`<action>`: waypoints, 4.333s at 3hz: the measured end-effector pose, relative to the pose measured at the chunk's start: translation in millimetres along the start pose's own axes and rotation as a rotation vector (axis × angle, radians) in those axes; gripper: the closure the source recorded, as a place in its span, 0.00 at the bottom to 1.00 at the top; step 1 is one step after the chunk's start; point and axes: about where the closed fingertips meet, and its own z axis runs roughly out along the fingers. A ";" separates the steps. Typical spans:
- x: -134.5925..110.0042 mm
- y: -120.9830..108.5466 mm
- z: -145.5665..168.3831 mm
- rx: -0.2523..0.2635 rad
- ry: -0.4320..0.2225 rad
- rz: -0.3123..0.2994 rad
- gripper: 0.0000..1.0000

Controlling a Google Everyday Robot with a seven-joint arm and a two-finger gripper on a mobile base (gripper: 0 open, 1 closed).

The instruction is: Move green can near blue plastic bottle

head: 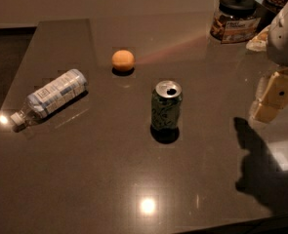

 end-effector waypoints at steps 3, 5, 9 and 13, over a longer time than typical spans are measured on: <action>-29.6 -3.0 21.9 -0.048 -0.163 0.028 0.00; -94.6 10.1 63.0 -0.171 -0.408 0.031 0.00; -133.9 6.4 88.2 -0.230 -0.499 0.058 0.53; -259.0 -20.6 91.2 -0.321 -0.569 -0.131 1.00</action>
Offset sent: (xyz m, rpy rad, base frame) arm 0.0192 0.0308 -0.0160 0.1710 0.0250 0.0211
